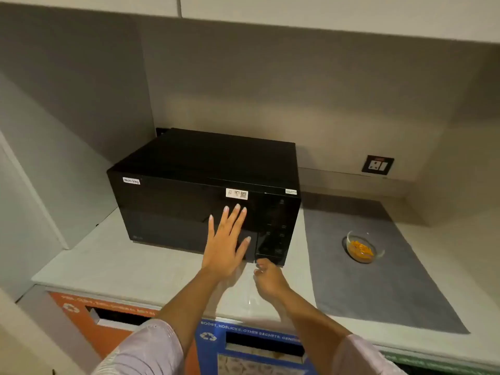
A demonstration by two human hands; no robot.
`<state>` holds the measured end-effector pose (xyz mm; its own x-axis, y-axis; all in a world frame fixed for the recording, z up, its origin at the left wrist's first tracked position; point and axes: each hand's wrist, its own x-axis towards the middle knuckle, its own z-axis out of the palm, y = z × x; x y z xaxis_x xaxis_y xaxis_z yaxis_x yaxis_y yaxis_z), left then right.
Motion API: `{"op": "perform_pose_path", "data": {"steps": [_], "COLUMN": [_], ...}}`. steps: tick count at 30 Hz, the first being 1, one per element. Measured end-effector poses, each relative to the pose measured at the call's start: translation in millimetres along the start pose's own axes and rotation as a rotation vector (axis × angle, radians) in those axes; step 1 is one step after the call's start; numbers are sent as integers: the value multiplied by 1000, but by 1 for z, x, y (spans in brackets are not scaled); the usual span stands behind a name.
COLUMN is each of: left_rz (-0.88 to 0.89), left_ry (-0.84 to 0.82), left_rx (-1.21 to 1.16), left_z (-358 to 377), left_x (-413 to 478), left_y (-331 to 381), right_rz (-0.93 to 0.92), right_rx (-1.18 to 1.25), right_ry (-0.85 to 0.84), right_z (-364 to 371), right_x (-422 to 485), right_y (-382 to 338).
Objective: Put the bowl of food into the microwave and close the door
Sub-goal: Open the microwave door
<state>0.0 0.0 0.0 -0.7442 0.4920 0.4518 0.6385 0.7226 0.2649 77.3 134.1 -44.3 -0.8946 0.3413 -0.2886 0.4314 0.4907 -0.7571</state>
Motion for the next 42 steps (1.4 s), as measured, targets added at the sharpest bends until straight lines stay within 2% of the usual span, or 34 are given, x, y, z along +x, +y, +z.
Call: {"op": "perform_pose_path", "data": {"steps": [3, 10, 15, 27, 36, 40, 42], "left_rz": [20, 56, 43, 67, 114, 114, 113], "left_ry": [130, 136, 180, 153, 125, 91, 79], "left_rx": [19, -58, -52, -52, -63, -65, -55], "left_z": [-12, -31, -31, -41, -48, -51, -52], "left_x": [26, 66, 65, 63, 61, 61, 61], "left_y": [3, 2, 7, 3, -2, -2, -3], "right_rz": [30, 69, 61, 64, 90, 287, 353], "right_rx": [13, -128, -63, -31, 100, 368, 425], "right_ry": [-13, 170, 281, 368, 443, 461, 443], "right_z": [-1, 3, 10, 26, 37, 48, 49], "right_x": [13, 37, 49, 56, 54, 55, 57], "right_y": [1, 2, 5, 16, 10, -2, -5]}}
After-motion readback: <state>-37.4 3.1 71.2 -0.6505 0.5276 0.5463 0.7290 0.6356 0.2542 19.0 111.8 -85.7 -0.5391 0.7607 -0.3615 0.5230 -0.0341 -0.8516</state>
